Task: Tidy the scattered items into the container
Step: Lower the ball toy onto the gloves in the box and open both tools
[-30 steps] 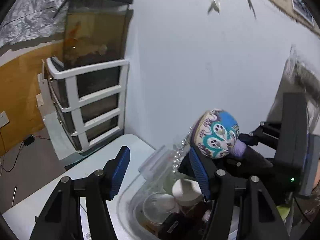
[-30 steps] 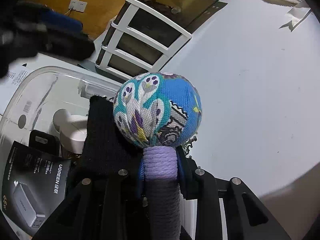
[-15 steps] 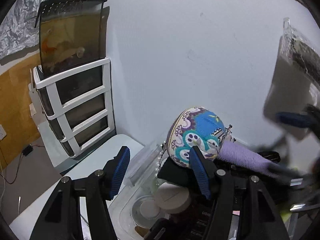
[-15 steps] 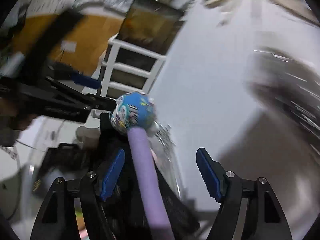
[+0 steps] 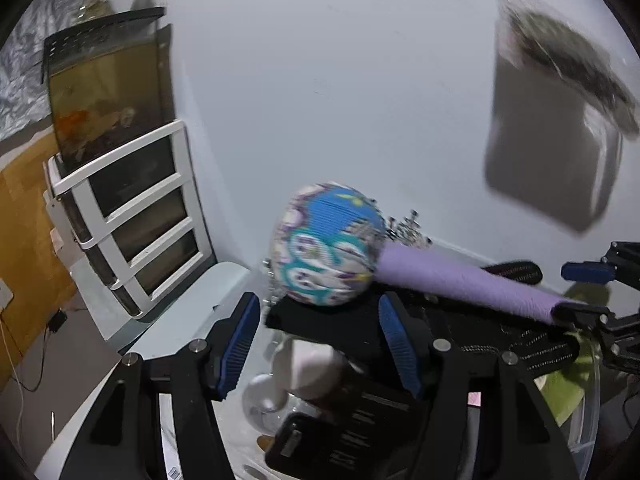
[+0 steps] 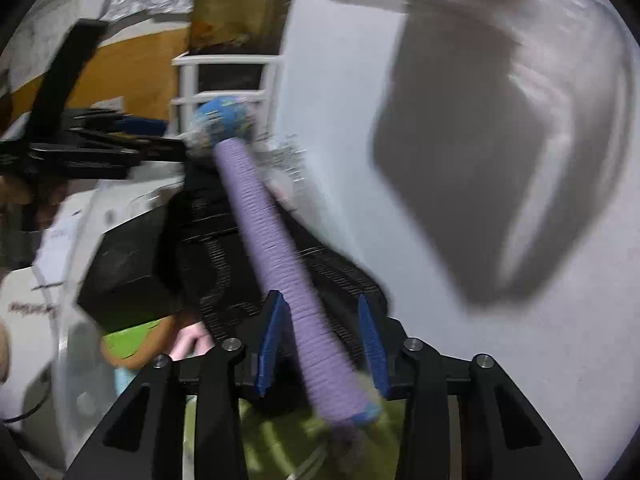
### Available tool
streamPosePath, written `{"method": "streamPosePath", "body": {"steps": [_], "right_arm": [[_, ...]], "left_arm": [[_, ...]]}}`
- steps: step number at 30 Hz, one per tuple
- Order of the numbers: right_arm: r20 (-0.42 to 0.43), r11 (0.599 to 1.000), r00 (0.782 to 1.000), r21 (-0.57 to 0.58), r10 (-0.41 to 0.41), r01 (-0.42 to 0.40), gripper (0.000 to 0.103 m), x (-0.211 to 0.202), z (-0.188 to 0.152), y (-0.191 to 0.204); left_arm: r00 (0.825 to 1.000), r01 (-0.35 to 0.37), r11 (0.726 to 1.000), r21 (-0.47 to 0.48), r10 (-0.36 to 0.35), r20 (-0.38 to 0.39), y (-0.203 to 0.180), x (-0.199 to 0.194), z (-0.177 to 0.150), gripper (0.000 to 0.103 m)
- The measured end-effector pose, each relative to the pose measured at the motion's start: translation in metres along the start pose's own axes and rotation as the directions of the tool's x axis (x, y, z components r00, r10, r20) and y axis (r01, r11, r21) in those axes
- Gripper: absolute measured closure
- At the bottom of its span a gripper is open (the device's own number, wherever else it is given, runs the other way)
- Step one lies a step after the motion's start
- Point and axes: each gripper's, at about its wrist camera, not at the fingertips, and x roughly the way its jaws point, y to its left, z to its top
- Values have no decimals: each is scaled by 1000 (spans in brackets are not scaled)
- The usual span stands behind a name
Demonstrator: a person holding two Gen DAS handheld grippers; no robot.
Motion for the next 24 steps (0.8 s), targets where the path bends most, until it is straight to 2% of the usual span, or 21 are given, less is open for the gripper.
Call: {"method": "streamPosePath", "body": {"steps": [1,5,6,8,12,14,15,17,19,21,22,23,24], "right_arm": [[-7,1000,1000,-18,19,-19,65,-1,1,5],[-78,993,995,-96,-70,62,67,25,-4,13],[-82,995,995,-82,-57,50,67,31,-4,10],[-69,993,996,-100,-62,55,68,29,-1,9],[-35,971,992,-209,-122,112,67,26,6,8],[-63,971,990,-216,-123,107,68,38,3,2],[-73,968,989,-228,-128,109,71,45,0,0],[-38,951,990,-284,-137,120,71,48,-7,6],[-25,964,993,-246,-114,105,71,42,-8,3],[-3,970,994,-220,-109,106,65,27,-11,3],[11,971,994,-212,-113,112,56,17,-13,4],[26,972,993,-203,-116,119,41,6,-15,5],[40,973,992,-194,-120,126,35,-4,-16,6]], "left_arm": [[1000,1,1000,8,-1,-5,-4,3,0,41],[1000,-1,1000,28,2,-29,-18,13,3,41],[999,-2,1000,28,3,-35,-21,16,4,41],[999,2,1000,23,-1,-37,-23,18,6,41],[999,16,1000,0,-16,-41,-28,22,11,41],[999,22,1000,-6,-22,-46,-29,24,13,41],[999,21,1000,-6,-21,-48,-30,24,13,41],[998,5,1000,9,-5,-57,-32,24,13,41],[998,-1,1000,18,2,-65,-31,23,11,41],[997,0,1000,15,1,-71,-29,21,9,41],[997,1,1000,13,0,-72,-28,21,8,41],[997,1,1000,11,0,-74,-27,20,7,41],[997,1,1000,11,-1,-74,-27,19,7,41]]}}
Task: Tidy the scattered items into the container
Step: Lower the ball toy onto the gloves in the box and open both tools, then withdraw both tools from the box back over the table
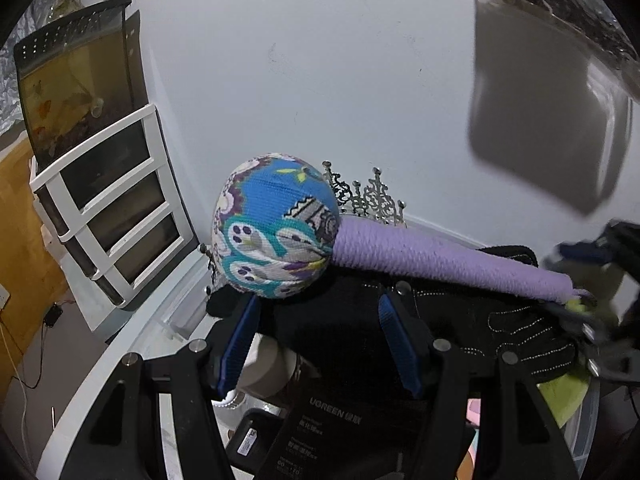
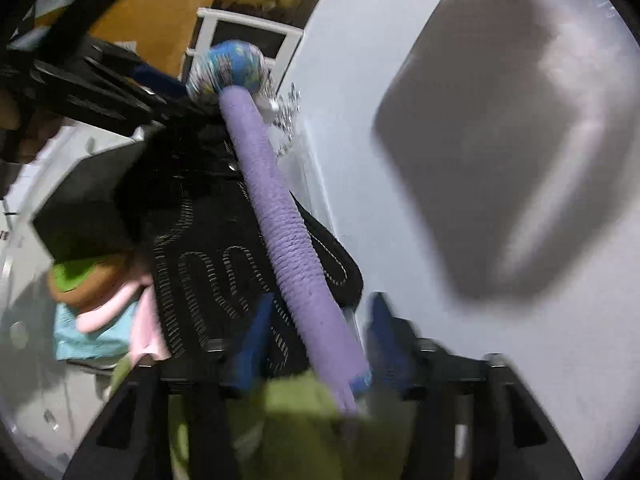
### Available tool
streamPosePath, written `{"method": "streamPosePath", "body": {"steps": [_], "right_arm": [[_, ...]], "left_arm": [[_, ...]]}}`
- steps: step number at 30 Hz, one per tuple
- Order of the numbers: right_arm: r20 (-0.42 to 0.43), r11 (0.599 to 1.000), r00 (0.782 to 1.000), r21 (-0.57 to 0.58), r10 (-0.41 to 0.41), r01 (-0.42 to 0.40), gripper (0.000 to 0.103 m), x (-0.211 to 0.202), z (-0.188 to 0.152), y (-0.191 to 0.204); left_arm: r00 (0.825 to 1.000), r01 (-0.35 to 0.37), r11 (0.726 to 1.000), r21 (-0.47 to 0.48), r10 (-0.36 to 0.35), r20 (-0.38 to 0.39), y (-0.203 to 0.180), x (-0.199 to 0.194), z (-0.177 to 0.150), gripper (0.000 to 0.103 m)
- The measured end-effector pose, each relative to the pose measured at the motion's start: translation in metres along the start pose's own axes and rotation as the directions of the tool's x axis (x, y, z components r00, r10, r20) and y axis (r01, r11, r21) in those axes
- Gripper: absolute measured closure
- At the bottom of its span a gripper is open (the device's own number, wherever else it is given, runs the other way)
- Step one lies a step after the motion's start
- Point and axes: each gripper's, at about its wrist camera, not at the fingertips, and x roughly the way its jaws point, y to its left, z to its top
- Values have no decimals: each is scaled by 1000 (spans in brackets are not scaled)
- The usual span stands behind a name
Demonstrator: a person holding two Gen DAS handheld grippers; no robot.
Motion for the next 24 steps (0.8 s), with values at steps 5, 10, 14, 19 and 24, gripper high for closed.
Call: {"method": "streamPosePath", "body": {"steps": [5,10,14,19,24], "right_arm": [[96,992,995,123,-20,8,103,-45,3,-9],[75,943,997,329,27,-51,103,-27,15,-27],[1,922,997,380,78,-72,103,20,9,-30],[36,913,997,400,72,-80,103,26,1,-22],[51,910,996,404,76,-90,103,21,-2,-20]], "left_arm": [[1000,5,1000,-3,-5,7,0,-4,-1,41],[1000,16,1000,-11,-15,21,-3,-14,-6,41],[1000,8,1000,-13,-7,25,-1,-26,-16,40],[998,-18,1000,-24,19,53,10,-50,-32,27],[995,-44,997,-60,50,88,16,-71,-47,12]]}}
